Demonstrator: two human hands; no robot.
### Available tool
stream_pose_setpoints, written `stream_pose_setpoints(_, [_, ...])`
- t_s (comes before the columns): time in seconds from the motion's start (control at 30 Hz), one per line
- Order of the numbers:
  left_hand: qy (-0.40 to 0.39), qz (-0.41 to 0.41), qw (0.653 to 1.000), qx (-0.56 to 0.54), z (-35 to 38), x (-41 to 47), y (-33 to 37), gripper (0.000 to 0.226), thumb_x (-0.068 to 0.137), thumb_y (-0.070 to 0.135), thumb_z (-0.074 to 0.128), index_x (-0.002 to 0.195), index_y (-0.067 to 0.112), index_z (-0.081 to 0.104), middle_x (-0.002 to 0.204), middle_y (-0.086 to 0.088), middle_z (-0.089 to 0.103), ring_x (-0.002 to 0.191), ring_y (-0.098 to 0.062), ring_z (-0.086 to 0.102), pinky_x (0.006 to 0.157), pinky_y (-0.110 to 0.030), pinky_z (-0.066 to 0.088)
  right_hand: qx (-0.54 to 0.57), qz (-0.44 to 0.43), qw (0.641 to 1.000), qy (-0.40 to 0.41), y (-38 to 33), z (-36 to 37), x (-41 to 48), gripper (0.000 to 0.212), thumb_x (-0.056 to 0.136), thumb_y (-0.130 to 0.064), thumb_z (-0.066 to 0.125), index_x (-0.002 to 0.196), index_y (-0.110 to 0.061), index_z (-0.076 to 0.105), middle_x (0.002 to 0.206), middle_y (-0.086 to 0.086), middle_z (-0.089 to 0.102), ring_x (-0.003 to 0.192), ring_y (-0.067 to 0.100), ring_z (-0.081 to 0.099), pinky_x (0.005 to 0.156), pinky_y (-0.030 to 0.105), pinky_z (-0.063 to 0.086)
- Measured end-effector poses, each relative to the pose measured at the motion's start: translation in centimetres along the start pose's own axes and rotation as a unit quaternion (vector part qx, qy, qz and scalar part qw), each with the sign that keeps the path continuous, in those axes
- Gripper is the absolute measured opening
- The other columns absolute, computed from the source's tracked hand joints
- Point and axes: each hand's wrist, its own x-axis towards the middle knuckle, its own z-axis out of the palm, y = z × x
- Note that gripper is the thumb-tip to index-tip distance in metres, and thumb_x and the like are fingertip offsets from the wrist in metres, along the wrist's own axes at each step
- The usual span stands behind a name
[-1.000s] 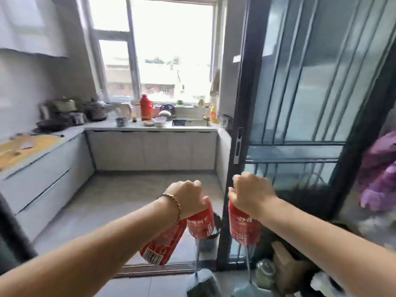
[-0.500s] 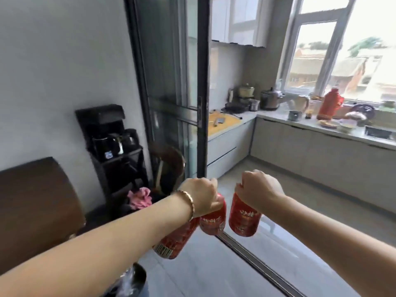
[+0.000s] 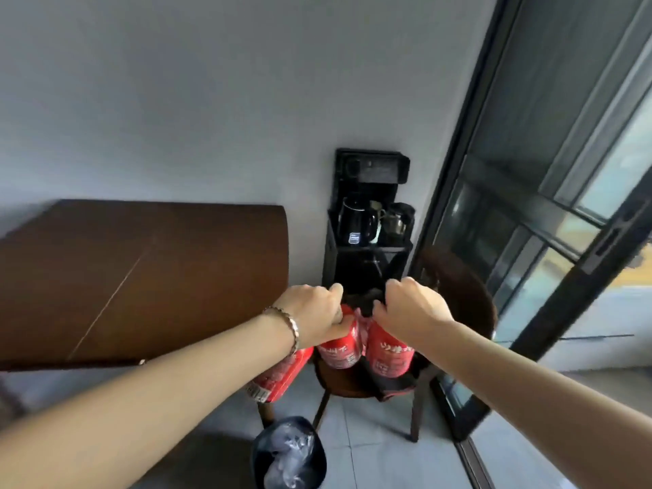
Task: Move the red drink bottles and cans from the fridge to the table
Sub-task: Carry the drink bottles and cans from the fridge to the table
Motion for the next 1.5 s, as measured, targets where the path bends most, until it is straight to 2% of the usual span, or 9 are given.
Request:
stream_pose_setpoints(0.2, [-0.016,-0.129,0.991,0.028,0.6,2.5,-10.0,0.037,0.095,0.043,0.039,0.108,0.009,0.045,0.103,-0.012,0.066,0.095,-0.034,0.064,0.072,-0.034,0.045,0.039,-0.100,0.994,-0.035,-6.4,2.1,11.3,0.035,0.095,-0.036,0.044,0.110,-0.006,0.057,0.112,0.013,0.056,0.104,0.034,0.060,0.075,0.033,0.044])
stream_pose_setpoints(0.27, [-0.031,-0.172,0.984,0.026,1.3,2.9,-14.0,0.037,0.096,0.043,0.037,0.110,0.010,0.044,0.104,-0.011,0.066,0.094,-0.031,0.065,0.075,-0.034,0.049,0.042,-0.124,0.990,-0.046,-9.2,3.1,14.4,0.035,0.095,-0.036,0.044,0.108,-0.006,0.058,0.110,0.012,0.057,0.101,0.033,0.061,0.071,0.031,0.041])
stream_pose_setpoints(0.4, [-0.051,-0.204,0.977,0.035,4.0,3.3,-21.4,0.038,0.096,0.046,0.037,0.114,0.013,0.043,0.105,-0.008,0.065,0.092,-0.024,0.065,0.072,-0.028,0.049,0.048,-0.144,0.986,-0.064,-14.5,6.0,19.6,0.035,0.096,-0.038,0.043,0.108,-0.007,0.056,0.105,0.010,0.056,0.094,0.029,0.061,0.068,0.031,0.041])
stream_pose_setpoints(0.63, [-0.104,-0.161,0.980,0.056,8.9,7.3,-39.4,0.040,0.095,0.047,0.036,0.113,0.012,0.044,0.102,-0.007,0.066,0.090,-0.026,0.066,0.074,-0.033,0.052,0.081,-0.083,0.988,-0.097,-26.5,12.1,32.4,0.035,0.097,-0.040,0.043,0.111,-0.011,0.055,0.100,0.005,0.055,0.088,0.021,0.062,0.071,0.029,0.052])
stream_pose_setpoints(0.8, [-0.142,-0.137,0.980,0.028,11.4,11.4,-50.2,0.041,0.095,0.047,0.038,0.119,0.014,0.043,0.108,-0.006,0.065,0.095,-0.024,0.065,0.077,-0.032,0.052,0.133,-0.006,0.981,-0.140,-32.8,15.0,40.4,0.033,0.096,-0.038,0.046,0.112,-0.011,0.053,0.109,0.009,0.054,0.095,0.025,0.062,0.076,0.034,0.056])
stream_pose_setpoints(0.97, [-0.166,-0.133,0.977,0.013,14.4,16.4,-56.8,0.045,0.095,0.047,0.039,0.129,0.016,0.038,0.117,-0.007,0.062,0.101,-0.023,0.063,0.083,-0.030,0.053,0.169,0.045,0.973,-0.150,-35.1,17.7,47.0,0.032,0.096,-0.035,0.047,0.115,-0.010,0.052,0.114,0.011,0.051,0.099,0.028,0.060,0.078,0.036,0.055])
stream_pose_setpoints(1.23, [-0.180,-0.121,0.976,-0.003,19.2,27.7,-63.6,0.043,0.096,0.044,0.040,0.130,0.017,0.039,0.118,-0.009,0.059,0.103,-0.025,0.061,0.083,-0.032,0.051,0.140,0.025,0.979,-0.150,-35.6,22.4,60.2,0.033,0.098,-0.036,0.044,0.120,-0.013,0.051,0.121,0.008,0.048,0.105,0.024,0.059,0.079,0.029,0.051])
stream_pose_setpoints(1.37, [-0.163,-0.095,0.982,-0.007,21.5,34.0,-66.0,0.039,0.098,0.041,0.037,0.127,0.016,0.041,0.108,-0.011,0.060,0.095,-0.029,0.061,0.070,-0.033,0.045,0.136,0.012,0.980,-0.143,-35.3,25.3,67.0,0.033,0.098,-0.035,0.043,0.118,-0.010,0.052,0.119,0.010,0.048,0.101,0.025,0.060,0.082,0.032,0.054])
stream_pose_setpoints(1.5, [-0.145,-0.082,0.986,-0.020,23.3,39.4,-67.7,0.023,0.097,0.036,0.042,0.102,0.014,0.045,0.083,-0.005,0.049,0.073,-0.027,0.053,0.061,-0.031,0.036,0.141,0.007,0.981,-0.131,-34.5,27.6,71.8,0.033,0.098,-0.034,0.043,0.116,-0.007,0.053,0.118,0.012,0.047,0.099,0.028,0.058,0.083,0.037,0.052])
